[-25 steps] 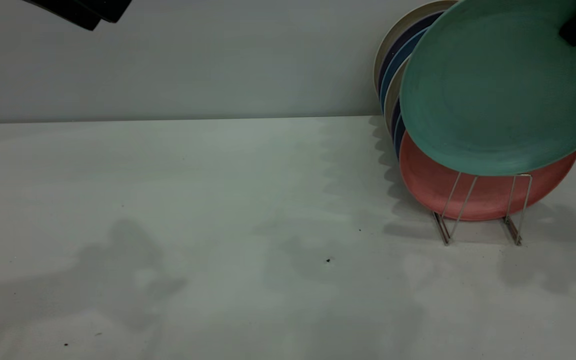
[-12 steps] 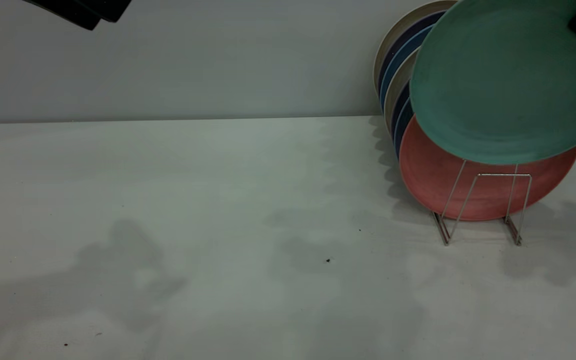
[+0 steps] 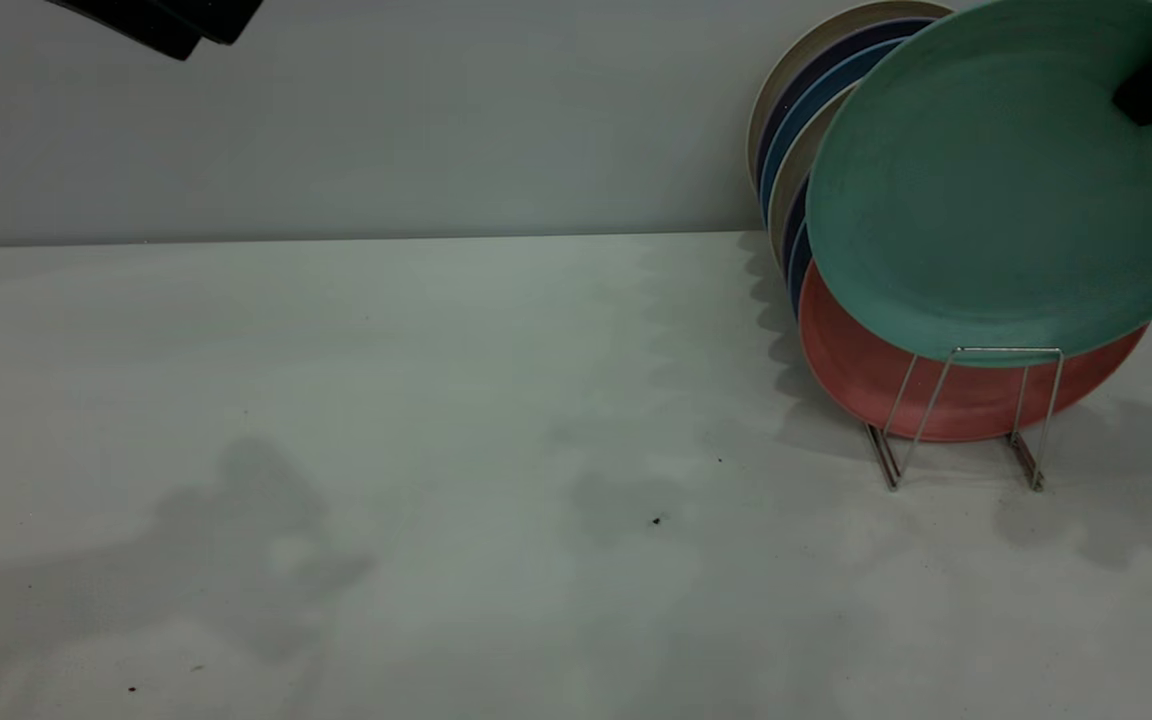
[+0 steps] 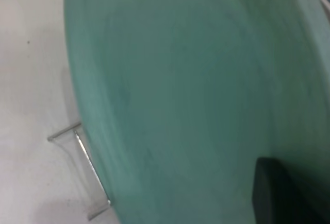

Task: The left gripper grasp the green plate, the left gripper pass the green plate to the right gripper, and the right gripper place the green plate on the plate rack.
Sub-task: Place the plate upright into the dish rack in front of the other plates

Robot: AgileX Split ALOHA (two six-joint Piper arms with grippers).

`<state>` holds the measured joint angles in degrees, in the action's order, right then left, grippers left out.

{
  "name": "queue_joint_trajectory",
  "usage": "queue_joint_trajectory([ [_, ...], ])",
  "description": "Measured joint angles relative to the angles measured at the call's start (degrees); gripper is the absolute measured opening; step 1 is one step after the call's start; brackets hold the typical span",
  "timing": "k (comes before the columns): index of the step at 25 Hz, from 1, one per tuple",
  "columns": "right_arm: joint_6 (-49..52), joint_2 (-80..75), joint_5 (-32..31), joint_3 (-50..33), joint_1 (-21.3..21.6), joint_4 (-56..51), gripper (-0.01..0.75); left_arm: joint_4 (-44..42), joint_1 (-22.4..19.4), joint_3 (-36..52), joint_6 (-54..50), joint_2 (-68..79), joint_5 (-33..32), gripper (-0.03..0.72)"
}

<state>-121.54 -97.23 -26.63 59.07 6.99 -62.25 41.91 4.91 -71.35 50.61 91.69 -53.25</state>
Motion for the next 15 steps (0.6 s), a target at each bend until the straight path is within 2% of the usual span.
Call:
queue_joint_trajectory([
  [4,0.05,0.0,-0.22,0.0,0.0,-0.06,0.148,0.0,0.0,0.0,0.0,0.0,0.0,0.58],
  [11,0.05,0.0,-5.14,0.0,0.01,-0.06,0.321,0.0,0.0,0.0,0.0,0.0,0.0,0.58],
  [15,0.05,0.18,-9.02,0.0,0.01,-0.13,0.35,0.0,0.0,0.0,0.0,0.0,0.0,0.58],
])
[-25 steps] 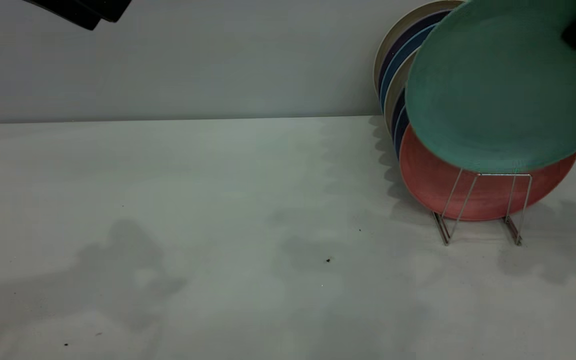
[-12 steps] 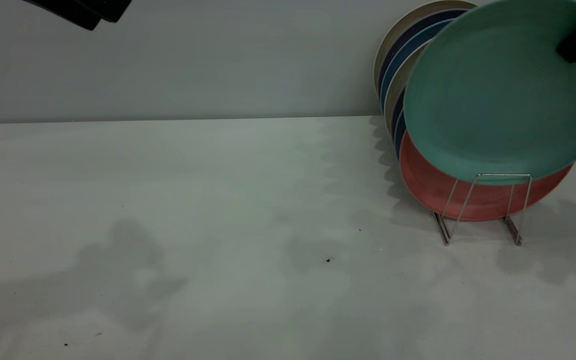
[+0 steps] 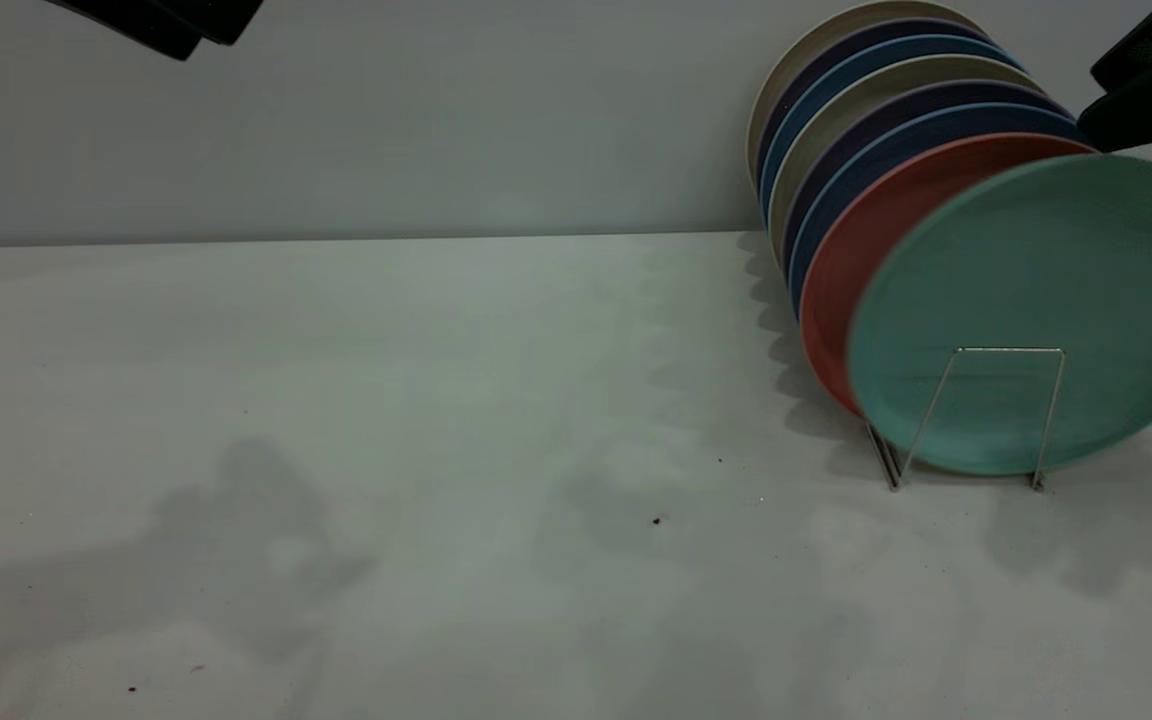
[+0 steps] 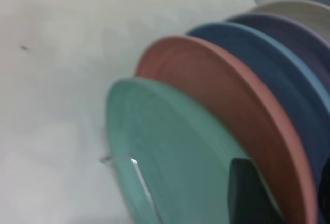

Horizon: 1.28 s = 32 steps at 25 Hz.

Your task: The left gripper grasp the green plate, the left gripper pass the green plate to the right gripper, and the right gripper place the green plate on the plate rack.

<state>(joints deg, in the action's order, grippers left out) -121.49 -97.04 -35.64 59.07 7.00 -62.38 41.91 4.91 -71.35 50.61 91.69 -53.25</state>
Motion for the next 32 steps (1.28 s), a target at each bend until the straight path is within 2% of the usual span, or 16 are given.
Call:
queue_joint_trajectory([
  [6,0.0,0.0,-6.1,0.0,0.0,-4.58,0.353,0.0,0.0,0.0,0.0,0.0,0.0,0.58],
  [10,3.27,2.04,-12.73,0.0,0.0,-10.04,0.353,-0.07,0.0,0.0,0.0,-0.06,0.0,0.58],
  [12,11.25,5.19,-15.54,0.0,0.0,-11.46,0.353,-0.85,0.0,0.04,-0.21,-1.07,0.0,0.58],
  [15,33.97,12.5,-17.74,0.0,0.29,-10.45,0.353,-4.13,0.0,0.04,-4.08,-4.98,-0.1,0.58],
  [18,54.83,22.08,-20.69,0.0,1.46,-1.14,0.353,-10.76,0.0,0.04,-13.82,-10.7,-2.41,0.58],
  [23,79.25,37.07,-29.41,0.0,1.72,20.22,0.353,-24.2,0.0,0.04,-30.49,-18.55,-11.0,0.58],
  [26,90.7,44.59,-34.4,0.0,1.72,31.68,0.353,-28.75,0.0,0.12,-36.88,-22.07,-13.61,0.58],
  [29,99.9,50.94,-35.38,-0.82,1.72,42.05,0.353,-31.27,0.0,0.12,-40.41,-24.99,-13.61,0.58],
  [32,108.0,57.47,-35.42,-6.25,1.72,49.62,0.353,-32.29,0.0,1.67,-41.6,-27.92,-13.61,0.58],
])
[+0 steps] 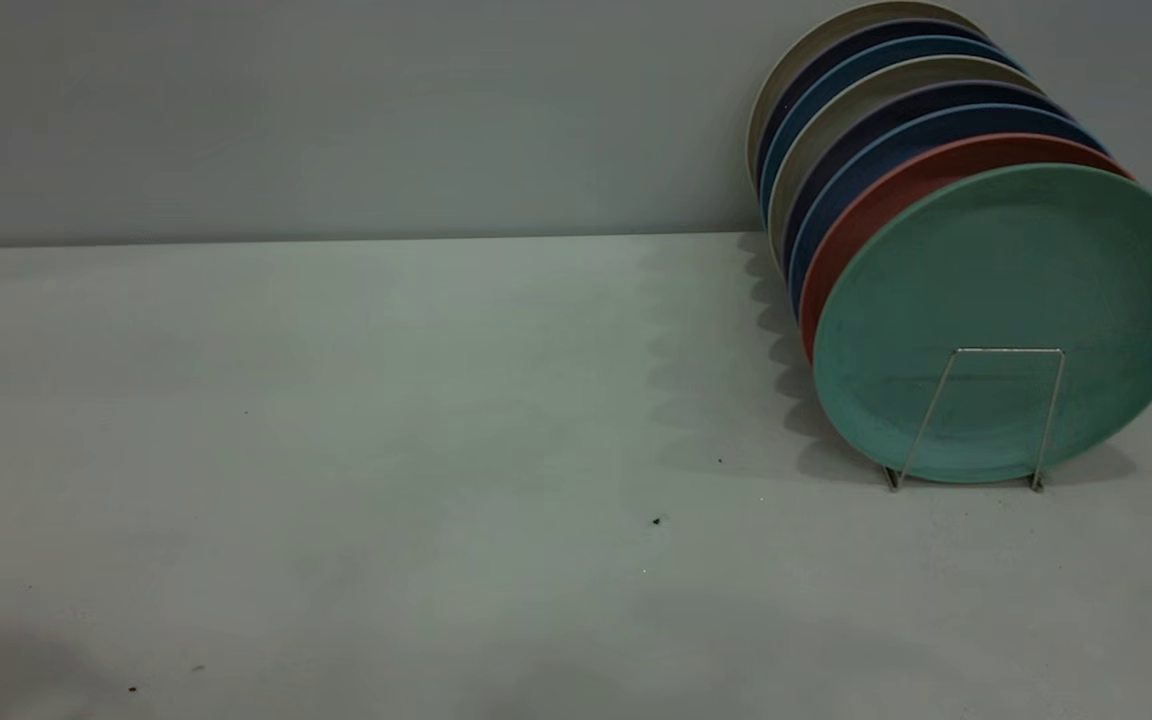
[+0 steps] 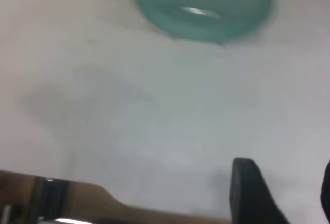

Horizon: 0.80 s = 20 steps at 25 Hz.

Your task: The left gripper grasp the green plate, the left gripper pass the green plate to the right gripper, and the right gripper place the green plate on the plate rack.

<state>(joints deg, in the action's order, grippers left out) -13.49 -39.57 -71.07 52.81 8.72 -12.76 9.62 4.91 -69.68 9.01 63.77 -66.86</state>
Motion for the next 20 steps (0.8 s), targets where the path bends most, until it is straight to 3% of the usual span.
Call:
queue_joint_trajectory([
  [7,6.49,8.69,3.51,-18.36,-0.15,7.91,0.353,-0.06,0.0,11.98,-0.66,-7.81,0.0,0.58],
  [10,7.18,9.38,5.72,-23.55,-2.88,8.2,0.353,-0.26,0.0,18.5,-0.66,-12.27,0.29,0.58],
  [15,7.73,9.43,6.97,-25.79,-10.49,9.01,0.353,-2.22,0.0,25.98,-1.23,-20.08,1.41,0.58],
  [20,9.03,10.47,7.07,-25.79,-12.15,9.82,0.353,-4.85,0.0,31.27,-1.45,-27.39,1.52,0.58],
])
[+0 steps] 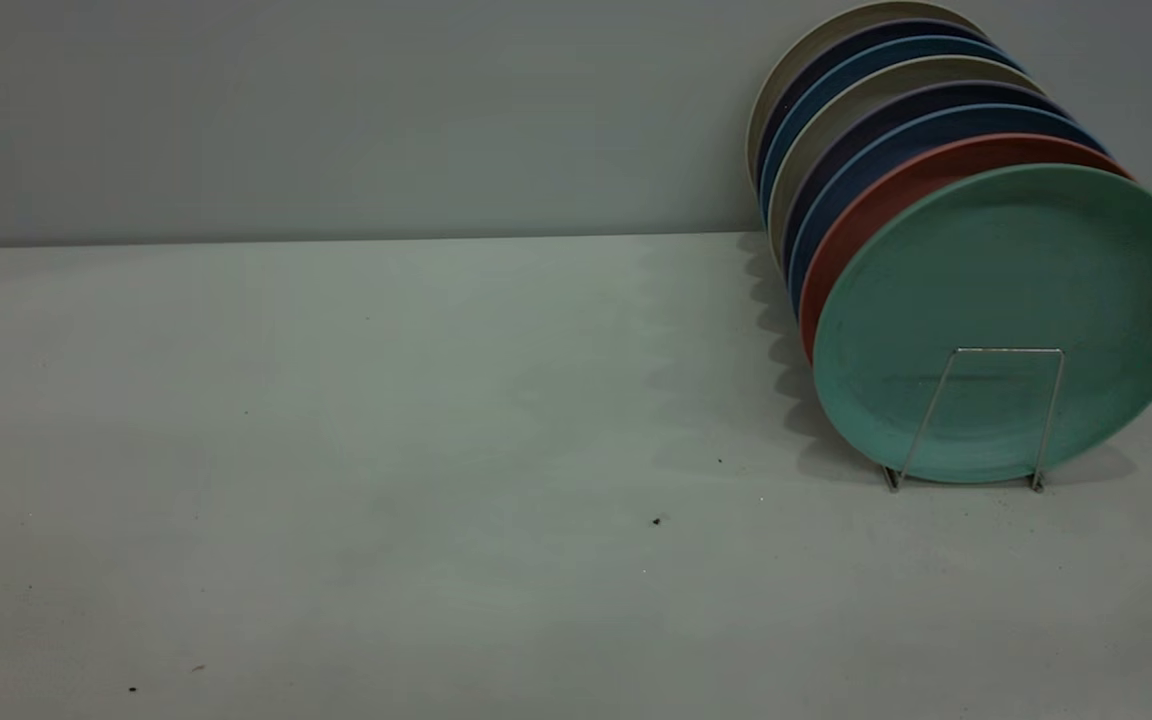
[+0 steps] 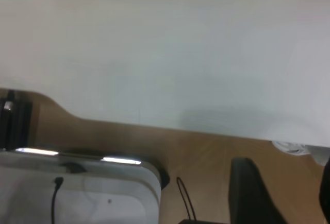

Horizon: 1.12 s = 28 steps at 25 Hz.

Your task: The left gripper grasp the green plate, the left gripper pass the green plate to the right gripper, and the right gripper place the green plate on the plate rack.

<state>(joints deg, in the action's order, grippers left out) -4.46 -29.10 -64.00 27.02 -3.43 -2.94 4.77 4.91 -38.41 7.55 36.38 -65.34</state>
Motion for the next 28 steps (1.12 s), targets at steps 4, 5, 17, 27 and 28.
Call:
queue_joint_trajectory([
  [4,1.42,3.9,0.0,0.0,-0.55,1.09,0.353,-2.07,0.0,4.19,-0.05,-4.82,0.46,0.58],
  [5,1.57,5.29,0.0,0.0,-0.55,1.25,0.353,-2.07,0.0,5.07,-0.17,-5.8,0.58,0.58],
  [17,1.98,26.73,-0.54,0.0,-0.55,1.53,0.353,-2.01,0.0,10.48,-1.39,-14.03,1.62,0.58],
  [27,1.98,30.04,-0.93,0.0,-0.55,1.53,0.353,-2.01,0.0,10.48,-1.4,-15.37,1.62,0.58],
  [28,1.98,30.04,-0.93,0.0,-0.55,1.53,0.353,-2.01,0.0,10.48,-1.4,-15.93,1.62,0.58],
])
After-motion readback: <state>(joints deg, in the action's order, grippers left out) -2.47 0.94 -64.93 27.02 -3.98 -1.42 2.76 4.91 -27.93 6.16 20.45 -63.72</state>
